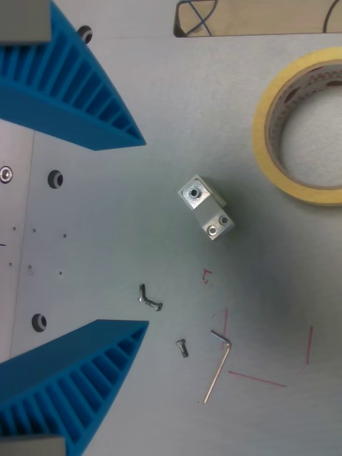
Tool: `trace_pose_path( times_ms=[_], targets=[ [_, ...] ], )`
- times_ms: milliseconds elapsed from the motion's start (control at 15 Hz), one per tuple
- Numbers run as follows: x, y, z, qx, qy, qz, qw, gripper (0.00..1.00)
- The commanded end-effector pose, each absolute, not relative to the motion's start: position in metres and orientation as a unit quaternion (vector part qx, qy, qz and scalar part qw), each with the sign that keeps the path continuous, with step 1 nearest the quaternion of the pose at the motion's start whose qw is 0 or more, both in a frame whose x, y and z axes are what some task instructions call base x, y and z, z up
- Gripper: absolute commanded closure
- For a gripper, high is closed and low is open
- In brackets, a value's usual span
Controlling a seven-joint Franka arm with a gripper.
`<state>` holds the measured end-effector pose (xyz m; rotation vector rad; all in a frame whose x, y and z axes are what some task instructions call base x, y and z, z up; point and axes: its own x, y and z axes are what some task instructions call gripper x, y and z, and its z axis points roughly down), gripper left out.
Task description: Rotate around gripper negative y
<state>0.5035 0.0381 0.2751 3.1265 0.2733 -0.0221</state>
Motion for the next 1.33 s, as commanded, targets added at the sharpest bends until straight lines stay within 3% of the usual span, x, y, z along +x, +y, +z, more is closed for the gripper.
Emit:
trace_pose_path(
  times_ms=[67, 1333],
  targets=[
    [0.5037, 0.0381, 0.2774, 0.996, 0.087, -0.011, 0.002, 0.0],
    [0.5037, 0.0381, 0.2774, 0.987, 0.086, -0.137, 0.013, 0.0]
  ],
)
